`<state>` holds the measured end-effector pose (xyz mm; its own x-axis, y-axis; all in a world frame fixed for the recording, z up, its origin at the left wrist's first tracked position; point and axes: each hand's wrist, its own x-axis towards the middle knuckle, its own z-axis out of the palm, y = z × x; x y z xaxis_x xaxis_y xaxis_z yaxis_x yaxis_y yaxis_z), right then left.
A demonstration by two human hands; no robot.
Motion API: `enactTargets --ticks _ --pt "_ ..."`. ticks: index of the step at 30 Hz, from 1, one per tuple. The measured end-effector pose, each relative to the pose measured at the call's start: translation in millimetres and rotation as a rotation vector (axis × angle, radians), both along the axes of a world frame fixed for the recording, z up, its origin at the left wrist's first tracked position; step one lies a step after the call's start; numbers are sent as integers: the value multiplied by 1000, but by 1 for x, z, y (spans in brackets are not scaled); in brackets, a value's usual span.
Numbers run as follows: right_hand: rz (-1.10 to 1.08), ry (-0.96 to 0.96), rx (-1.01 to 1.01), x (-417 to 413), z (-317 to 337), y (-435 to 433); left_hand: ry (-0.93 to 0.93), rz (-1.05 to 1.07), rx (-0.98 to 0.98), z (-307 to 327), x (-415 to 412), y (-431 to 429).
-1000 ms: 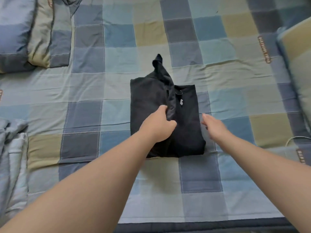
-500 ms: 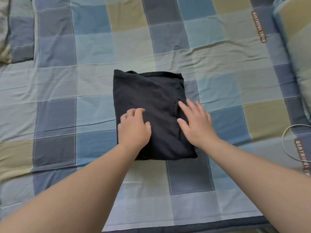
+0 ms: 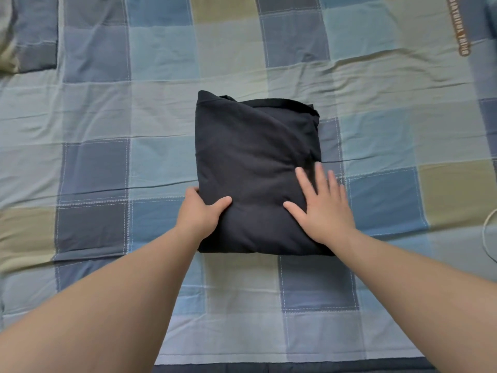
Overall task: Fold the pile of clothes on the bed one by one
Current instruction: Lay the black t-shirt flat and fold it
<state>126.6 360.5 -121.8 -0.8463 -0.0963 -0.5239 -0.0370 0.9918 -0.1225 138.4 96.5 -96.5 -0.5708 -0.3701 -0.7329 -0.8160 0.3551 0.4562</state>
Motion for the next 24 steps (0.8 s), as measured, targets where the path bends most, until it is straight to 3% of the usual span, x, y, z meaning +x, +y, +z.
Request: enactTargets --ticks 4,9,19,24 --pt "-395 -4 -104 4 9 -1 -45 61 83 1 3 -6" --pt "-880 -172 -550 4 16 -9 -124 79 200 7 17 -16" --pt "-1048 -479 -620 47 45 -18 -190 85 270 31 55 -28" --pt "-1086 -582 -579 101 81 -30 -360 101 327 66 105 -48"
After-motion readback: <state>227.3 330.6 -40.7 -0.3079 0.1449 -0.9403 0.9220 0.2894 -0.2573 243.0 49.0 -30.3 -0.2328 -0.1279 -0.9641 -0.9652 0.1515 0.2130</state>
